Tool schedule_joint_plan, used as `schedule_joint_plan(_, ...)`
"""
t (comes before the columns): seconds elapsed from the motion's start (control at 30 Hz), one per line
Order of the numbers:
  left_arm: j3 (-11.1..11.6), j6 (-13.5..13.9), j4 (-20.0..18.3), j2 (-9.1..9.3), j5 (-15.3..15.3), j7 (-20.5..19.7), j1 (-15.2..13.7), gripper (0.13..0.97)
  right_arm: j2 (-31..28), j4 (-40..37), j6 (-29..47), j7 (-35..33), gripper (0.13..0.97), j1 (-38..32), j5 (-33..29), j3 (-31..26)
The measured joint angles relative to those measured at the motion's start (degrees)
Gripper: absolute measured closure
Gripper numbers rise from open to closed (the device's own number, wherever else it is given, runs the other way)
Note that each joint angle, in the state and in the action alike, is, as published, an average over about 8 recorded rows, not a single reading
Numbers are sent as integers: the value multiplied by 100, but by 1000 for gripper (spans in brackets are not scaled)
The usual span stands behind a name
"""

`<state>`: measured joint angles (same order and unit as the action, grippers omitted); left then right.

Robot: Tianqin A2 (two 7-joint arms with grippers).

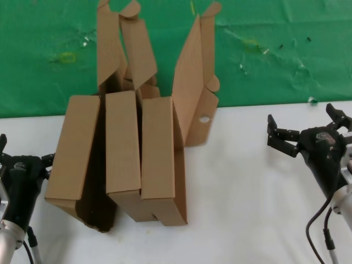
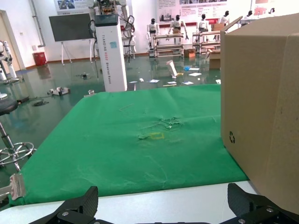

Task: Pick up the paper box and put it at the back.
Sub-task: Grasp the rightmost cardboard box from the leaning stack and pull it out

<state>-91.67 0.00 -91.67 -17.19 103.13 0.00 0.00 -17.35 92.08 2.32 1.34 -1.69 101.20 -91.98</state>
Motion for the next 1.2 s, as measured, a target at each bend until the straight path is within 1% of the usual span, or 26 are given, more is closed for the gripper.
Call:
schedule_joint_plan(0.7, 0, 0, 0, 0, 0, 0, 0, 132, -45, 81, -4, 12, 129, 26, 7, 13)
schedule_joint_plan(0.83, 0, 0, 0, 0, 0, 0, 0, 141, -213, 382, 3, 48, 129, 121, 23, 55)
schedule_joint_plan(1.0, 0, 0, 0, 0, 0, 0, 0, 150, -614, 986, 98, 81, 129, 353, 30, 133)
schedule_joint_plan(1.1, 0, 0, 0, 0, 0, 0, 0, 183, -868, 1339, 392, -25, 129, 543, 95, 275)
schedule_joint_plan(1.2, 0, 0, 0, 0, 0, 0, 0, 216, -1128, 1585, 965, -310, 129, 759, 347, 490)
